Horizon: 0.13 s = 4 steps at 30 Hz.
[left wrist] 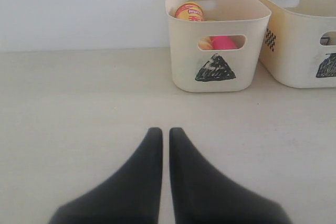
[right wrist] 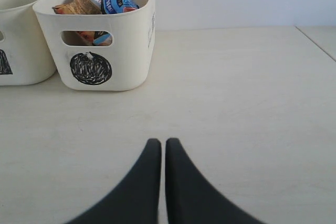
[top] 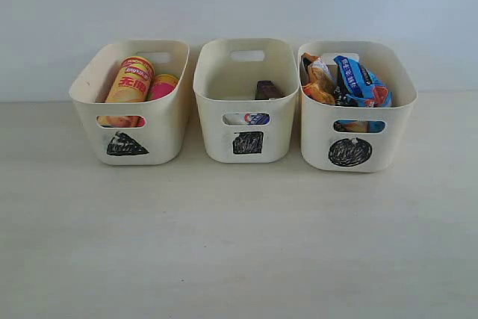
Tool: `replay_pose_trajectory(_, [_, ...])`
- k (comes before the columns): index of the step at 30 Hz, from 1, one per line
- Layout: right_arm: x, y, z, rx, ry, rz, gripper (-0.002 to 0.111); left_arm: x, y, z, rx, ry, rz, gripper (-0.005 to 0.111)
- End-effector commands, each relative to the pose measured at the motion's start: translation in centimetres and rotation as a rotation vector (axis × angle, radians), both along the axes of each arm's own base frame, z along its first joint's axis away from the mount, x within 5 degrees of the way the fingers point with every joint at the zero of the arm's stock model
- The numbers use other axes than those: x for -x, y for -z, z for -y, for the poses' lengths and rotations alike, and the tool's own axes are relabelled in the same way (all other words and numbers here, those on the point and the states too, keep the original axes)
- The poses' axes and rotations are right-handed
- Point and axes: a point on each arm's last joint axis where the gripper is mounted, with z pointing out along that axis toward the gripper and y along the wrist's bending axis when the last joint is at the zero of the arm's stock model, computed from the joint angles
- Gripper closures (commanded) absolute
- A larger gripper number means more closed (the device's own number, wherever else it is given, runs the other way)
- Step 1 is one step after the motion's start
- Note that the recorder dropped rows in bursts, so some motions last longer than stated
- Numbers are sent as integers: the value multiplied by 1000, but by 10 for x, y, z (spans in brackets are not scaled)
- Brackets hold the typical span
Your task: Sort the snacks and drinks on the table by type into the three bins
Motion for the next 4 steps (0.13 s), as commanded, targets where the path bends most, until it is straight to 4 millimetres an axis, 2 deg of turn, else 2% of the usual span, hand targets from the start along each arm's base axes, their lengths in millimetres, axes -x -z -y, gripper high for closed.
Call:
replay_pose_trajectory(1, [0, 0, 0, 3, 2, 8, 108, 0, 1, 0, -3, -4, 2, 103])
replay_pose_trajectory(4, [0, 0, 0, 3, 2, 8, 108, 0, 1, 0, -3, -4, 2, 103])
